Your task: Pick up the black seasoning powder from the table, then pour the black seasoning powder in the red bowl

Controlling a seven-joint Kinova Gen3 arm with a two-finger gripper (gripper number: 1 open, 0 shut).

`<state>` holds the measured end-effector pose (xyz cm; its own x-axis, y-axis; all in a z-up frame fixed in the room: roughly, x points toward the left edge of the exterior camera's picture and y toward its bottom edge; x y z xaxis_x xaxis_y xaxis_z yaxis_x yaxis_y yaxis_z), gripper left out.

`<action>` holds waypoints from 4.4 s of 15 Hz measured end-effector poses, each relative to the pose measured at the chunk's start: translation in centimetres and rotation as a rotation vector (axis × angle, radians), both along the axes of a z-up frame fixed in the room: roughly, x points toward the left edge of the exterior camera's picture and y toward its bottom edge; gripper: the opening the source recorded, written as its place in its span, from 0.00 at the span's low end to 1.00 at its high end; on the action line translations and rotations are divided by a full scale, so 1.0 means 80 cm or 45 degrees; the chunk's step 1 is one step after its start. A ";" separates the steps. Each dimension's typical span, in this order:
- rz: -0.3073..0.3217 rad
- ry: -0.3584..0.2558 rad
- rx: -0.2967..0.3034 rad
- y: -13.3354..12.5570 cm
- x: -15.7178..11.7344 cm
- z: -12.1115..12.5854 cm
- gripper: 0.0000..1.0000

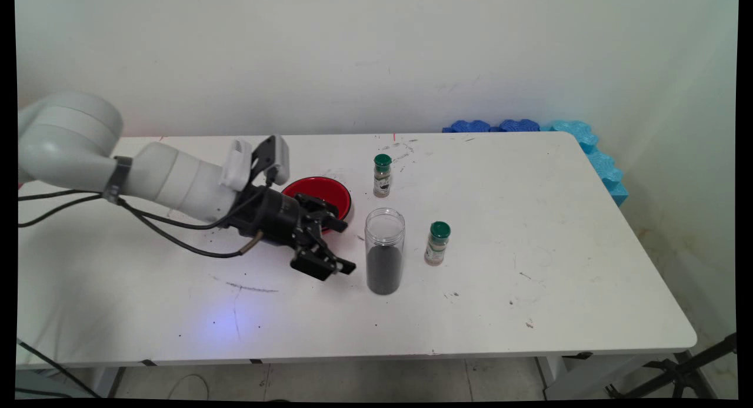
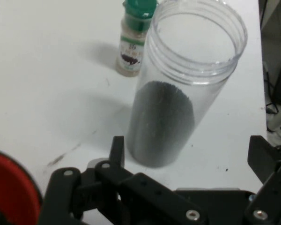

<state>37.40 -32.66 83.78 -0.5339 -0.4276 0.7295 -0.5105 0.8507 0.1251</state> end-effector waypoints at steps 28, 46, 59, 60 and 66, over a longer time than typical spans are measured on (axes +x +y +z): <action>-0.127 0.106 -0.113 -0.038 -0.039 -0.030 0.00; -0.139 0.065 -0.039 -0.026 0.024 0.078 0.00; 0.085 0.122 0.265 -0.039 0.082 0.158 0.00; 0.105 0.131 0.297 -0.040 0.085 0.160 0.00; 0.262 0.157 0.446 -0.047 0.104 0.158 0.00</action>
<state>45.68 -36.45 96.38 -0.3293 -0.7497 0.5741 -0.6281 0.6279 0.4596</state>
